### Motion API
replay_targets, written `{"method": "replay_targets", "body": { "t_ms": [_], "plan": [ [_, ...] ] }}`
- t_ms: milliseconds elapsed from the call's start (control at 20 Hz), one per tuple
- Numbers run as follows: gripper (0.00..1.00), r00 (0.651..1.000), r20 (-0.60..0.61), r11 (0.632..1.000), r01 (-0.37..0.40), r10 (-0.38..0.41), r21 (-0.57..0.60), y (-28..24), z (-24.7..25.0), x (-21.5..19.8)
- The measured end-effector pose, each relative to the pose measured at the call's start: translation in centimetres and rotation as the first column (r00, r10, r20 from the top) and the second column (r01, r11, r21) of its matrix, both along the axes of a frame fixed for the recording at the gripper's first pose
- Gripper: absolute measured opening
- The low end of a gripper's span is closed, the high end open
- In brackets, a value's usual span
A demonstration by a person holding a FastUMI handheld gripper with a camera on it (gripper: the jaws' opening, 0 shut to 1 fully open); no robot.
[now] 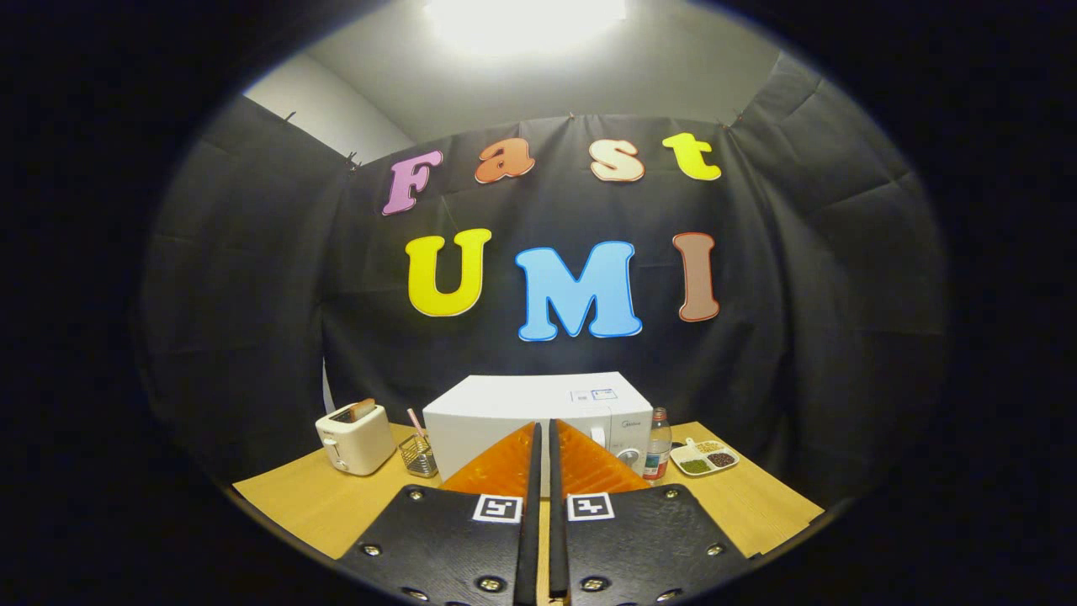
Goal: Open the microwave, put the food inside, and close the microwave door.
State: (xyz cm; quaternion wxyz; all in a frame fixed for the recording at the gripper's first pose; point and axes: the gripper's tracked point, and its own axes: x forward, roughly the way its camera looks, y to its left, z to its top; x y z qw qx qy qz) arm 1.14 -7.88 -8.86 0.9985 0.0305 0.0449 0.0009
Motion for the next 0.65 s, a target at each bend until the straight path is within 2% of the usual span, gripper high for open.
{"method": "replay_targets", "body": {
  "t_ms": [50, 150, 250, 400, 650],
  "plan": [
    [0.32, 0.999, 0.007, 0.999, 0.051, -0.051, -0.007, -0.6, -0.2, -0.3],
    [0.87, 0.998, 0.017, 0.997, 0.059, -0.059, -0.041, 0.1, 0.4, -1.1],
    [0.97, 0.999, -0.005, 0.999, 0.032, -0.032, -0.037, 1.1, 0.0, -1.1],
    [0.97, 0.999, -0.04, 0.999, 0.033, -0.034, -0.036, 1.1, -0.9, -0.9],
    [0.97, 0.998, -0.023, 0.998, 0.051, -0.052, -0.034, 1.5, -0.3, -0.7]
  ]
}}
